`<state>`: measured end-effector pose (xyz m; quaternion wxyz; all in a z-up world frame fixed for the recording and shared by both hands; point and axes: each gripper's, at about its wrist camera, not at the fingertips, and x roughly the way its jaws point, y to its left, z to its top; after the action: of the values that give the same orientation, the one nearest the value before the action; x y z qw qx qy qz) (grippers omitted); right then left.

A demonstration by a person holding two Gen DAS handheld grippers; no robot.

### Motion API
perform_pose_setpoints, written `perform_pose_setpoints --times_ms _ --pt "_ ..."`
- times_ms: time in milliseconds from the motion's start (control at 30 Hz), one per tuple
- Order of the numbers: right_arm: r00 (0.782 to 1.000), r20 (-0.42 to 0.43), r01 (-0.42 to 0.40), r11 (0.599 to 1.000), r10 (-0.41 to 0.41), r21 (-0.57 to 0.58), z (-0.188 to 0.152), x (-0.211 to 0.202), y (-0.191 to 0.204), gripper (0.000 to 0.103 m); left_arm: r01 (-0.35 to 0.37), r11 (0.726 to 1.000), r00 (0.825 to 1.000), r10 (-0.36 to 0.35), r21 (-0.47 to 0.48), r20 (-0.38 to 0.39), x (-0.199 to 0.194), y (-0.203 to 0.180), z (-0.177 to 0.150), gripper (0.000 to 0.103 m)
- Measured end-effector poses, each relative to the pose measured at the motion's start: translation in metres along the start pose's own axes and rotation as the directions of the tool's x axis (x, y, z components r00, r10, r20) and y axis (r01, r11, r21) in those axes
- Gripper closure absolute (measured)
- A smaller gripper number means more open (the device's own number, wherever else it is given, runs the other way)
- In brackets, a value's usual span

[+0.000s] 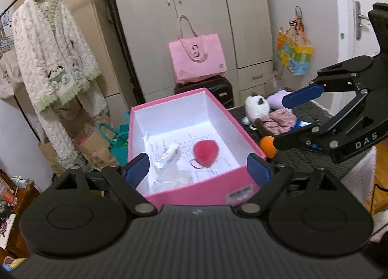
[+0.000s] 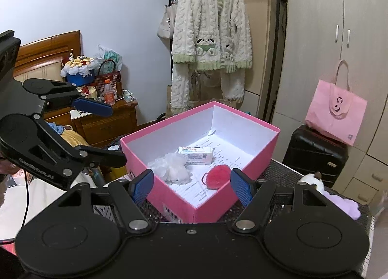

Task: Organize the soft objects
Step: 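Withdraw both open tools from the box toward the remaining items, then grasp the orange sponge with the left tool while the right grasps the pink floral cloth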

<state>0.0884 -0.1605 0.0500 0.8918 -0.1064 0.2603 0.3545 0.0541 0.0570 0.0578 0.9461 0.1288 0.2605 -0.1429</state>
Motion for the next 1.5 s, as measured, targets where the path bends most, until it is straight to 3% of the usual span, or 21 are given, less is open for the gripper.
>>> perform_pose_setpoints --times_ms 267,433,767,1000,1133,1267,1433,1500 --pt "0.999 0.02 0.029 0.997 -0.031 0.078 -0.021 -0.033 0.0 0.028 0.129 0.991 0.991 -0.128 0.034 -0.036 -0.018 -0.03 -0.01 0.007" --pt "0.999 0.023 0.047 0.995 -0.049 0.093 -0.043 -0.049 -0.004 0.028 0.157 0.985 0.986 -0.153 0.066 -0.061 -0.018 -0.051 -0.013 0.004" --pt "0.985 0.063 0.15 0.978 -0.161 0.146 -0.082 -0.083 -0.026 0.026 0.258 0.958 0.962 -0.242 0.127 -0.13 0.006 -0.095 -0.012 0.004" --pt "0.981 0.039 0.179 0.958 -0.192 0.225 -0.102 -0.071 -0.064 0.025 0.323 0.937 0.942 -0.304 0.134 -0.145 0.043 -0.122 -0.008 0.004" --pt "0.977 0.031 0.198 0.951 -0.212 0.239 -0.113 -0.061 -0.088 0.025 0.321 0.933 0.945 -0.302 0.163 -0.127 0.062 -0.143 -0.008 0.004" --pt "0.983 0.015 0.171 0.948 -0.182 0.267 -0.122 -0.048 -0.11 0.025 0.305 0.936 0.95 -0.288 0.173 -0.118 0.079 -0.158 -0.011 0.004" --pt "0.989 0.016 0.138 0.948 -0.149 0.287 -0.134 -0.031 -0.136 0.025 0.285 0.955 0.955 -0.276 0.077 -0.113 0.11 -0.163 -0.013 0.007" --pt "0.989 0.028 0.129 0.943 -0.144 0.307 -0.137 -0.026 -0.146 0.025 0.251 0.967 0.965 -0.246 0.052 -0.092 0.12 -0.166 -0.014 0.008"
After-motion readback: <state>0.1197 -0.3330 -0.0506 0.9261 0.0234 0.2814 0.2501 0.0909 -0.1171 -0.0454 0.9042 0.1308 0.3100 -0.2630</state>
